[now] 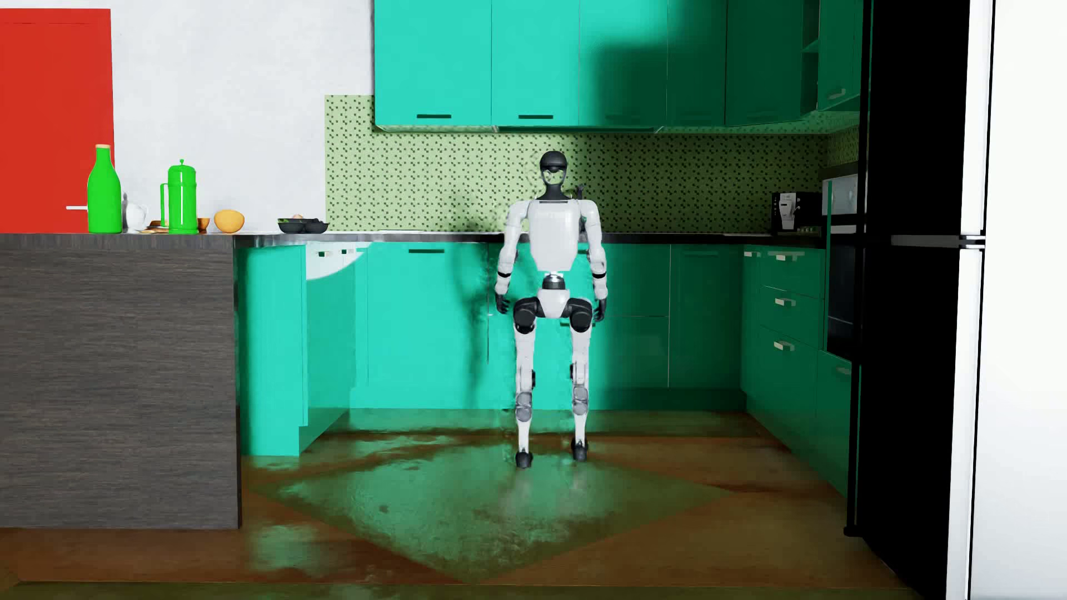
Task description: Face left
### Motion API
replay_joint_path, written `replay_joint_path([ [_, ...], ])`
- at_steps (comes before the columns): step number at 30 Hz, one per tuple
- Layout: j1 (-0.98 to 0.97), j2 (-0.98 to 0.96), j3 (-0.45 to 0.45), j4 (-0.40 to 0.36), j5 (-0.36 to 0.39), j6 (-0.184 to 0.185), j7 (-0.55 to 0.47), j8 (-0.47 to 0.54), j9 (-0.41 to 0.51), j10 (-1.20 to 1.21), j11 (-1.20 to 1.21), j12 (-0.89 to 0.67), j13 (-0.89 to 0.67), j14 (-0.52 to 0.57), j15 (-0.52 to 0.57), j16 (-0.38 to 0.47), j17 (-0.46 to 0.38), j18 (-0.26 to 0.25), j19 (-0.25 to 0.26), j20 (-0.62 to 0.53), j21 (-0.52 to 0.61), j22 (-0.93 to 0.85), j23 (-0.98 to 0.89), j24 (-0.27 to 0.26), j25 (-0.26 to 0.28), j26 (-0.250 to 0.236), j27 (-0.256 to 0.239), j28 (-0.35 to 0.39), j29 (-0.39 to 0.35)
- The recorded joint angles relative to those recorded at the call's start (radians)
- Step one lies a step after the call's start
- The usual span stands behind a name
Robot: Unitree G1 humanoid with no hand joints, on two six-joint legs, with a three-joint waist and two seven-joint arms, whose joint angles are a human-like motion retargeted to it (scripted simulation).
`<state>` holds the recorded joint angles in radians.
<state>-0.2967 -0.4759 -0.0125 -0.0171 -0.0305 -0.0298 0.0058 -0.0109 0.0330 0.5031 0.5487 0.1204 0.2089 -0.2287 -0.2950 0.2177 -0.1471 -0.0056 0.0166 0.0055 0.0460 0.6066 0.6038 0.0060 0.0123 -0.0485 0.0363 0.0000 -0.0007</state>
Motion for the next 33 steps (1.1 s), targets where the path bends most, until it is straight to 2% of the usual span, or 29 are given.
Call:
replay_joint_path([
  [1,-0.028,-0.044,0.006,0.002,-0.006,-0.003,-0.023,0.019,-0.019,0.039,0.198,0.061,0.037,0.02,-0.039,-0.011,-0.017,0.001,0.025,-0.019,0.008,0.09,-0.011,0.008,0.018,-0.021,-0.046,-0.003,0.004],
  [2,-0.074,-0.047,0.056,0.002,-0.027,-0.011,-0.053,0.048,-0.037,0.101,0.321,0.118,0.055,0.013,-0.039,-0.022,-0.032,-0.005,0.058,-0.027,0.006,0.114,-0.001,0.016,0.033,-0.017,-0.068,-0.012,0.008],
  [3,-0.115,0.011,0.127,-0.006,-0.071,-0.03,-0.072,0.071,-0.047,0.153,0.26,0.165,0.043,-0.006,-0.067,-0.042,-0.048,-0.01,0.094,-0.036,0.008,0.092,0.001,0.008,0.036,0.013,-0.062,-0.014,0.008],
  [4,-0.147,0.073,0.204,-0.012,-0.115,-0.05,-0.077,0.069,-0.048,0.195,0.127,0.192,0.022,-0.038,-0.017,-0.065,-0.07,-0.004,0.157,-0.021,0.009,0.048,0.028,-0.025,0.036,0.04,-0.064,0.0,0.01],
  [5,-0.176,0.066,0.255,0.007,-0.113,-0.046,-0.081,0.05,-0.051,0.215,0.113,0.19,0.003,-0.075,0.035,-0.063,-0.087,-0.029,0.238,-0.02,0.002,0.044,0.026,-0.067,0.037,0.06,-0.056,0.015,0.008],
  [6,-0.183,0.072,0.26,0.026,-0.12,-0.037,-0.065,0.029,-0.042,0.23,0.118,0.205,-0.034,-0.136,-0.004,-0.06,-0.077,-0.017,0.238,-0.025,0.015,0.057,-0.012,-0.09,0.034,0.085,-0.036,0.022,-0.002],
  [7,-0.201,0.074,0.254,0.047,-0.122,-0.011,-0.053,0.004,-0.039,0.26,0.127,0.207,-0.065,-0.187,-0.044,-0.075,-0.073,-0.005,0.202,-0.019,0.013,0.065,-0.018,-0.096,0.029,0.118,-0.035,0.021,-0.009],
  [8,-0.223,0.055,0.23,0.069,-0.123,0.007,-0.034,-0.006,-0.037,0.285,0.168,0.196,-0.081,-0.19,-0.087,-0.058,-0.042,-0.025,0.144,-0.022,0.006,0.082,-0.028,-0.084,0.015,0.148,-0.036,0.009,-0.014],
  [9,-0.232,0.05,0.208,0.081,-0.109,0.029,-0.033,-0.003,-0.036,0.289,0.182,0.187,-0.071,-0.14,-0.079,-0.045,-0.047,-0.044,0.083,-0.011,0.033,0.081,-0.019,-0.06,-0.004,0.169,-0.031,-0.007,-0.014],
  [10,-0.237,0.039,0.195,0.074,-0.098,0.042,-0.043,0.008,-0.041,0.272,0.199,0.181,-0.049,-0.079,-0.095,-0.038,-0.04,-0.02,0.041,-0.01,0.034,0.073,-0.021,-0.038,-0.027,0.179,-0.009,-0.015,-0.011],
  [11,-0.237,0.022,0.173,0.058,-0.079,0.027,-0.047,0.03,-0.045,0.229,0.257,0.181,-0.037,-0.02,-0.146,-0.015,-0.011,-0.039,0.011,-0.018,0.026,0.083,-0.036,-0.027,-0.048,0.171,0.025,-0.015,-0.003],
  [12,-0.234,0.04,0.163,0.034,-0.054,0.01,-0.055,0.053,-0.039,0.199,0.239,0.19,-0.036,-0.012,-0.142,-0.052,-0.016,-0.032,-0.011,-0.025,0.031,0.069,-0.009,-0.029,-0.062,0.155,0.033,0.0,0.017],
  [13,-0.234,0.053,0.184,0.024,-0.056,0.006,-0.057,0.063,-0.028,0.199,0.206,0.197,-0.031,-0.069,-0.07,-0.074,-0.041,-0.044,0.009,-0.035,0.032,0.042,0.02,-0.037,-0.069,0.136,0.035,0.024,0.04],
  [14,-0.255,0.074,0.216,0.048,-0.055,0.041,-0.045,0.034,-0.02,0.267,0.169,0.184,-0.028,-0.167,-0.019,-0.092,-0.073,-0.007,0.108,-0.034,0.02,0.016,0.038,-0.053,-0.07,0.123,0.035,0.034,0.06],
  [15,-0.25,0.073,0.221,0.06,-0.066,0.069,-0.018,0.011,-0.014,0.343,0.183,0.162,-0.05,-0.233,-0.025,-0.07,-0.083,0.005,0.122,-0.071,0.009,0.029,0.027,-0.068,-0.06,0.116,0.044,0.021,0.065],
  [16,-0.225,0.068,0.215,0.071,-0.069,0.092,-0.006,-0.011,-0.024,0.376,0.195,0.149,-0.06,-0.265,-0.033,-0.055,-0.063,-0.01,0.076,-0.055,0.006,0.025,0.011,-0.072,-0.045,0.118,0.041,-0.004,0.055],
  [17,-0.22,0.061,0.191,0.068,-0.084,0.096,-0.006,-0.019,-0.029,0.349,0.216,0.157,-0.066,-0.16,-0.048,-0.025,-0.034,-0.071,0.082,-0.052,0.032,0.043,-0.022,-0.067,-0.03,0.112,0.04,-0.028,0.036],
  [18,-0.208,0.071,0.195,0.064,-0.086,0.102,-0.009,-0.025,-0.029,0.33,0.22,0.153,-0.055,-0.095,-0.055,-0.028,-0.018,0.0,0.105,-0.027,0.041,0.062,-0.022,-0.06,-0.022,0.114,0.018,-0.046,0.013],
  [19,-0.206,0.071,0.2,0.045,-0.096,0.078,-0.014,-0.013,-0.022,0.324,0.231,0.137,-0.052,-0.09,-0.066,-0.016,0.003,0.002,0.102,-0.037,0.042,0.073,-0.016,-0.049,-0.022,0.122,0.003,-0.055,-0.009],
  [20,-0.211,0.066,0.189,0.023,-0.08,0.045,-0.03,0.018,-0.017,0.308,0.248,0.128,-0.065,-0.075,-0.086,-0.028,-0.007,-0.001,0.078,-0.019,0.061,0.093,-0.004,-0.036,-0.032,0.124,-0.003,-0.056,-0.026],
  [21,-0.205,0.072,0.193,0.012,-0.07,0.018,-0.04,0.033,-0.008,0.29,0.243,0.142,-0.062,-0.065,-0.092,-0.057,-0.013,-0.004,0.079,-0.031,0.032,0.068,0.0,-0.028,-0.05,0.125,-0.006,-0.048,-0.033],
  [23,-0.19,0.1,0.246,0.014,-0.073,-0.005,-0.06,0.001,-0.009,0.231,0.18,0.12,-0.02,-0.025,-0.065,-0.061,-0.049,-0.011,0.081,-0.024,0.003,0.054,-0.004,-0.014,-0.068,0.123,0.009,-0.023,-0.033],
  [25,-0.188,0.133,0.251,0.028,-0.074,0.002,-0.057,-0.026,0.002,0.246,0.147,0.102,-0.051,-0.081,-0.056,-0.064,-0.042,0.021,0.079,-0.072,0.016,0.058,-0.003,-0.037,-0.064,0.115,0.037,-0.008,-0.01],
  [26,-0.196,0.126,0.23,0.042,-0.08,0.009,-0.046,-0.037,-0.001,0.247,0.17,0.096,-0.058,-0.037,-0.073,-0.059,-0.057,-0.013,0.081,-0.046,0.027,0.054,-0.038,-0.053,-0.054,0.12,0.032,-0.022,0.009],
  [29,-0.197,0.084,0.23,0.007,-0.093,0.005,-0.073,-0.014,0.008,0.237,0.274,0.088,-0.039,-0.028,-0.05,-0.057,-0.029,-0.01,0.085,-0.029,0.034,0.057,-0.053,-0.063,-0.03,0.134,-0.023,-0.042,0.046],
  [30,-0.196,0.061,0.219,-0.008,-0.087,0.002,-0.089,0.012,0.013,0.216,0.313,0.12,-0.051,-0.012,-0.024,-0.064,-0.02,-0.012,0.078,-0.036,0.035,0.062,-0.057,-0.055,-0.031,0.124,-0.007,-0.04,0.055],
  [31,-0.192,0.056,0.21,-0.019,-0.076,-0.006,-0.099,0.045,0.014,0.194,0.303,0.156,-0.078,0.003,-0.024,-0.067,-0.008,-0.016,0.065,-0.037,0.035,0.064,-0.038,-0.068,-0.039,0.093,0.011,-0.024,0.064],
  [32,-0.2,0.06,0.205,-0.04,-0.094,-0.023,-0.093,0.063,0.009,0.185,0.203,0.181,-0.081,0.01,-0.07,-0.077,-0.009,-0.018,0.04,-0.019,0.032,0.046,-0.047,-0.086,-0.05,0.049,0.02,0.006,0.073],
  [33,-0.194,0.078,0.247,-0.029,-0.09,0.004,-0.094,0.058,0.011,0.185,0.18,0.156,-0.052,0.01,-0.059,-0.085,-0.041,-0.02,0.117,-0.042,0.021,0.045,-0.028,-0.092,-0.054,0.031,0.004,0.017,0.074],
])
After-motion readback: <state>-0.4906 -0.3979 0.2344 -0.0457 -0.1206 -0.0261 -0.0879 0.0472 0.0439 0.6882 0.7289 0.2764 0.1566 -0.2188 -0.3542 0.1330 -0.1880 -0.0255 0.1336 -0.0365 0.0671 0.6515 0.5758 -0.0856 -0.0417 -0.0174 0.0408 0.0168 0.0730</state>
